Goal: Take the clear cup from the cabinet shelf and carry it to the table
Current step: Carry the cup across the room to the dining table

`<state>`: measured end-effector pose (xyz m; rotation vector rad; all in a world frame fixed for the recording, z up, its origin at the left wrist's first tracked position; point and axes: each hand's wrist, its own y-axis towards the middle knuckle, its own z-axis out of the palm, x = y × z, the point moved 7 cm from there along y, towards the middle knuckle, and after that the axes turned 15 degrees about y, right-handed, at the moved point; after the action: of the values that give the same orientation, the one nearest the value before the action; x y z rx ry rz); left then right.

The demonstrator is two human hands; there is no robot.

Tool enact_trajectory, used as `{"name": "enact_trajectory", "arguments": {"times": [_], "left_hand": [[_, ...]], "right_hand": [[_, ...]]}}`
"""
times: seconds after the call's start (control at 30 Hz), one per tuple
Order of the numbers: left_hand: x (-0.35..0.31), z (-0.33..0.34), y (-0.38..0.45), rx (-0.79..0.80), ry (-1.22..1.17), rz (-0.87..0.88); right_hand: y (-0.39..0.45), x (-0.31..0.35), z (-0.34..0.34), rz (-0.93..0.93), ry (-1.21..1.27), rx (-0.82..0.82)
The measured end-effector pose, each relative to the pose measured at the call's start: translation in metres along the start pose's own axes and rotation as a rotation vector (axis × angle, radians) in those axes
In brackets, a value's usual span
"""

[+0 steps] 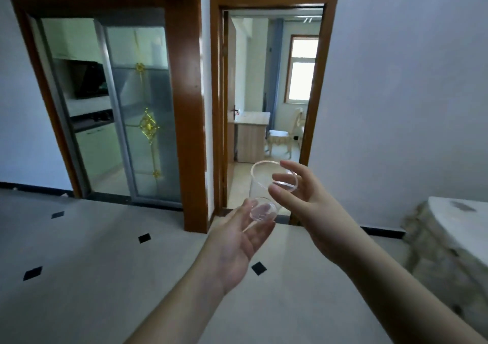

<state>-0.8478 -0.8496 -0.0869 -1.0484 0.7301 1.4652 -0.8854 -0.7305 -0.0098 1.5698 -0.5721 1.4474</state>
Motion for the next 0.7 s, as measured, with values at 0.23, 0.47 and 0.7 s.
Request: {"name": "enact_trajectory", "arguments": {"times": [0.23,0.47,0.7], "left_hand": [[0.035,0.075,0.049,0.158,0.030,-0.073],[0.093,0.174,0.101,0.331,0.130,-0.166],[0.137,0.282,0.151,0.428,0.184,-0.242]], "right_hand": [[-0.003,-0.002,-0.088,-0.004,-0.036,-0.209],[-0.020,-0.005,-0.206,-0.040,-0.152,-0.390],[-0.033,0.014,-0.322,-0.045,-0.284,-0.487]]}}
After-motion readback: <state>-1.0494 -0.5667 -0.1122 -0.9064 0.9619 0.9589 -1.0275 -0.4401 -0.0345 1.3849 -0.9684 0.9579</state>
